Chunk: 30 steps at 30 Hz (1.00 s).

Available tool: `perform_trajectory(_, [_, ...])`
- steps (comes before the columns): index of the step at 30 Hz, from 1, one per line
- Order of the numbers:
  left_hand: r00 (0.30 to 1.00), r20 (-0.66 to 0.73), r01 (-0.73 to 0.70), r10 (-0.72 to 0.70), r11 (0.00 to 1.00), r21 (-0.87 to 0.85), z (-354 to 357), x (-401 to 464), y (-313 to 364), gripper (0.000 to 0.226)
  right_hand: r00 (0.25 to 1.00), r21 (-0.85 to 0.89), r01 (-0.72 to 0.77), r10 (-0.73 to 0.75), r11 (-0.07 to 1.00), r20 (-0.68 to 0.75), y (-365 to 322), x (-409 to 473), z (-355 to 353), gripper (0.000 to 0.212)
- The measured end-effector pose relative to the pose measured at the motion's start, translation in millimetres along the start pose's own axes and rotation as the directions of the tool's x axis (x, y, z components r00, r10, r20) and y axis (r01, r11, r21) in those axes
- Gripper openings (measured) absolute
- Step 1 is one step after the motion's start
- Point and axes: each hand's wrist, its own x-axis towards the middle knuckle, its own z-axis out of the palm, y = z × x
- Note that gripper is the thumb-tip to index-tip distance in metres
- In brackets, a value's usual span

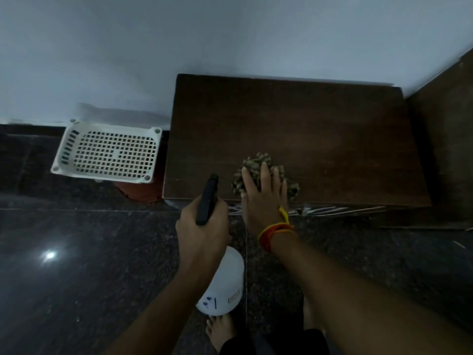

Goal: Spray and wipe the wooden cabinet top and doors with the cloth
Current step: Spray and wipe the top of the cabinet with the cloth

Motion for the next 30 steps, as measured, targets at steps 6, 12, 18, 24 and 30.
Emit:
perform_trajectory(6, [0.999, -0.047, 0.004, -0.005, 1.0, -0.011, -34.6, 3.5, -10.9, 0.023, 1.0, -0.012, 0.016, -0.016, 1.0, 0.004, -8.5, 20.9, -1.0, 0.054])
perform_trajectory(12, [0.999, -0.044, -0.011, 0.011, 1.0, -0.009, -44.0, -3.0, -19.4, 0.022, 0.999, 0.012, 0.034, -0.035, 0.999, 0.005, -6.0, 16.6, -5.1, 0.052])
perform_trajectory(18, [0.998, -0.05, -0.036, 0.035, 0.999, -0.008, -36.7, -16.4, -30.1, 0.024, 0.998, 0.033, 0.066, -0.066, 0.997, 0.011, -0.1, 10.6, -4.5, 0.052])
perform_trajectory(24, [0.994, -0.065, -0.091, 0.09, 0.996, -0.01, -22.5, -34.4, -47.1, 0.025, 0.992, 0.042, 0.129, -0.129, 0.991, -0.001, 9.3, 6.9, -5.0, 0.051])
perform_trajectory(30, [0.985, -0.085, -0.154, 0.152, 0.988, -0.014, -7.7, -43.8, -70.9, 0.026, 0.981, 0.025, 0.192, -0.191, 0.981, -0.044, 16.6, 4.7, -1.2, 0.051])
